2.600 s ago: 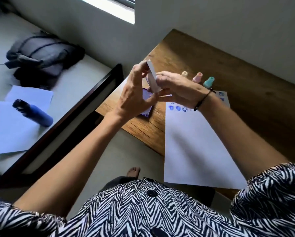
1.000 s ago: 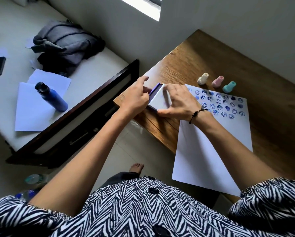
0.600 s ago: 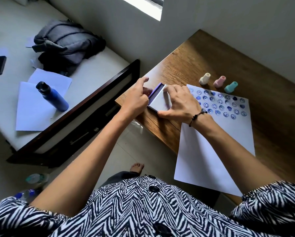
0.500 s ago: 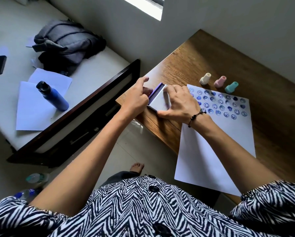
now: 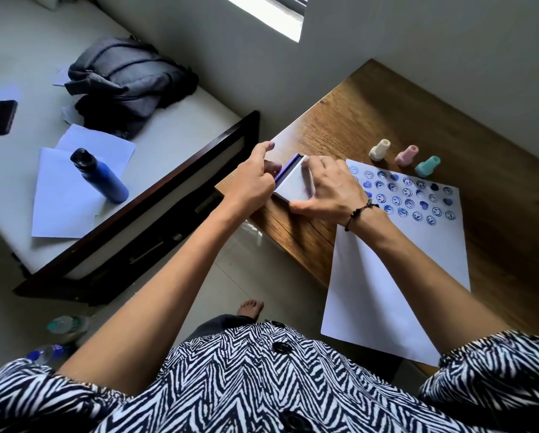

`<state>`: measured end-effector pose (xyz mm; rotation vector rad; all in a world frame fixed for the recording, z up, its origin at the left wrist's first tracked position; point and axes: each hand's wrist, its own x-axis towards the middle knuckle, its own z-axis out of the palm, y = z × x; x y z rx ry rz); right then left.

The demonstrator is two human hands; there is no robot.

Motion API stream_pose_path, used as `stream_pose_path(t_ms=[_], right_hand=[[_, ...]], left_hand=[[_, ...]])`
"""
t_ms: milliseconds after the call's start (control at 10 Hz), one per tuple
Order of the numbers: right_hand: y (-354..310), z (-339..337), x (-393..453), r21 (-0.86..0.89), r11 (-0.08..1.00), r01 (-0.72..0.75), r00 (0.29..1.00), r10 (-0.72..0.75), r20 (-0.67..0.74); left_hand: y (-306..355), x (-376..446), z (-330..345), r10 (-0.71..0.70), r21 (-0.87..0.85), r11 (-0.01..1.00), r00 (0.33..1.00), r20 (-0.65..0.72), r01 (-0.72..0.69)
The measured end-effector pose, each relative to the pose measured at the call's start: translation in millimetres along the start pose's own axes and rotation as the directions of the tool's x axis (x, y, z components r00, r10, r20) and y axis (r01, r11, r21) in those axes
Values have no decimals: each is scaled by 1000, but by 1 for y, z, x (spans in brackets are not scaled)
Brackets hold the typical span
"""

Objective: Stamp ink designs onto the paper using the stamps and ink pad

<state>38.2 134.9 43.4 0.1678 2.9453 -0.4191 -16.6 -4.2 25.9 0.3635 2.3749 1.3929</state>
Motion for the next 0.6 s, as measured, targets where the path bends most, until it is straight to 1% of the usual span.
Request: stream_pose_path(t_ms=[200, 400, 500, 600], right_hand=[[-5, 3, 3, 1, 1000, 10, 1000, -10, -8], [-12, 6, 11, 38, 999, -32, 999, 33, -15], [-9, 7, 14, 85, 996, -9, 1000, 9, 1], [0, -12, 17, 224, 974, -15, 998, 26, -50]], left_hand=[[2, 0, 2, 4, -15, 1000, 1000, 4, -4], [1, 2, 3, 32, 20, 999, 999, -9, -32], [2, 7, 4, 78, 59, 995, 996, -38, -76], [15, 15, 5, 135, 138, 982, 991, -18, -131]])
